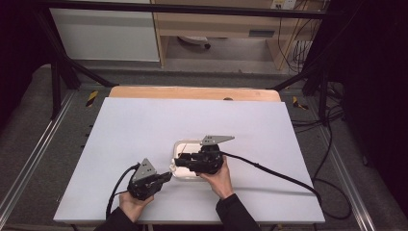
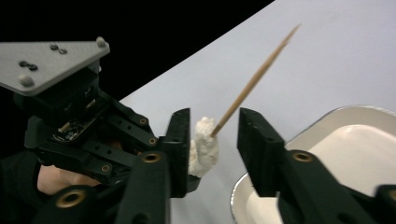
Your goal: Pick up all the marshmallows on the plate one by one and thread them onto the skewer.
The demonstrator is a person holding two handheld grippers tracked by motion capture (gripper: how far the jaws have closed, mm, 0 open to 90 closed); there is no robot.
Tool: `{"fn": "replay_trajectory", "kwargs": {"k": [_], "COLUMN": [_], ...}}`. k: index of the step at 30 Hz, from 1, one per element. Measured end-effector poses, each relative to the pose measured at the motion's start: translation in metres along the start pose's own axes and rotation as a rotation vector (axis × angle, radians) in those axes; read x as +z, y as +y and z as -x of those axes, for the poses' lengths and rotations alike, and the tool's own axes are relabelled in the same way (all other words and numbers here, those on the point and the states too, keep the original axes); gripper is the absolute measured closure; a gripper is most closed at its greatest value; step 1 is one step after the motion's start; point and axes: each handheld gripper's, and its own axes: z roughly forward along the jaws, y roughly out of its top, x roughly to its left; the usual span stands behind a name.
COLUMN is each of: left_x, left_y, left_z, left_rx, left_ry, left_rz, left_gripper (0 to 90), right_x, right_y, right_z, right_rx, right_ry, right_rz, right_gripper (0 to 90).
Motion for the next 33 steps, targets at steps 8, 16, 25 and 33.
{"fn": "replay_trajectory", "kwargs": {"k": [8, 16, 25, 33], "left_x": [0.000, -0.001, -0.001, -0.003], "left_y": [-0.002, -0.003, -0.004, -0.004], "left_z": [-0.002, -0.003, -0.004, -0.004], "left_rx": [0.001, -0.002, 0.000, -0.007], "left_ry": [0.002, -0.001, -0.005, 0.008], "left_rz": [-0.003, -0.008, -0.011, -0.019], "left_gripper": [88.8, 88.7, 88.6, 88.6], "right_x": [-0.020, -0.031, -0.039, -0.042], "right_y": [0.003, -0.002, -0.012, -0.022], "right_z": [0.006, 0.016, 0.024, 0.030], "right_rx": [-0.097, -0.165, -0.163, -0.165], "right_ry": [-0.137, -0.233, -0.272, -0.300], "right_rz": [-0.066, -0.166, -0.248, -0.316], "right_gripper": [29.9, 14.2, 15.5, 14.0]}}
